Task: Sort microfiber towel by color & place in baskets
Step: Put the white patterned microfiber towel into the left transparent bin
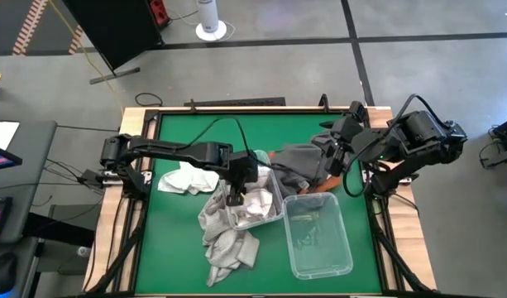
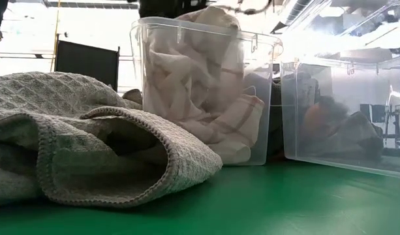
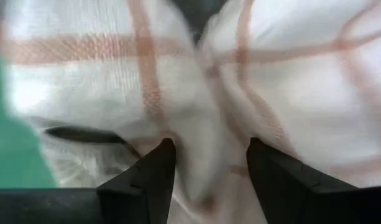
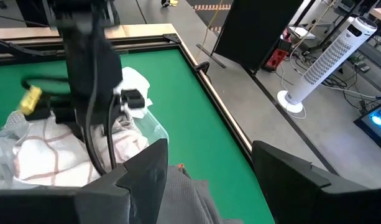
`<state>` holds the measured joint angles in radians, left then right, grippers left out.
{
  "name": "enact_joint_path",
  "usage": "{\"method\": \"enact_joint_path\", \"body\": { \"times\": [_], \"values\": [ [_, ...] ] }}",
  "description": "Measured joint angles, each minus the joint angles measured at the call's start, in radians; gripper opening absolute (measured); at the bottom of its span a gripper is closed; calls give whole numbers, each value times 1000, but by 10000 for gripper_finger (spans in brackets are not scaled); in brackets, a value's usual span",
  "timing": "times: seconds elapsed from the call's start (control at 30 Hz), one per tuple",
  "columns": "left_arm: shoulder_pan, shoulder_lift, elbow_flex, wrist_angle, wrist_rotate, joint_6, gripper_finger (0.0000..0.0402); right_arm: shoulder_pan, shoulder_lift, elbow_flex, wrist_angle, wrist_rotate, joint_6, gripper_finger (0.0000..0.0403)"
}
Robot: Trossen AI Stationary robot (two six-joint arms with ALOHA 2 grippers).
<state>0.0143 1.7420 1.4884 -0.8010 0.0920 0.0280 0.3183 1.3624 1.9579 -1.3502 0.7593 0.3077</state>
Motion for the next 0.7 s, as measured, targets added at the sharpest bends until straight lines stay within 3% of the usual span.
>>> {"method": "enact_joint_path", "body": {
  "times": [0.17,0.27,0.43,0.57,0.7],
  "values": [
    [-4,-2,168,-178,-45,-14,187,0,0,0,0,0,-3,263],
    [-14,-2,208,-165,-58,7,187,0,0,0,0,0,-2,263],
    [-85,8,195,-67,135,119,187,0,0,0,-1,0,-3,263],
    [-135,13,128,-56,139,211,187,0,0,0,-2,0,-2,263],
    [-142,13,47,-12,111,184,187,0,0,0,-2,0,2,263]
  ]
}}
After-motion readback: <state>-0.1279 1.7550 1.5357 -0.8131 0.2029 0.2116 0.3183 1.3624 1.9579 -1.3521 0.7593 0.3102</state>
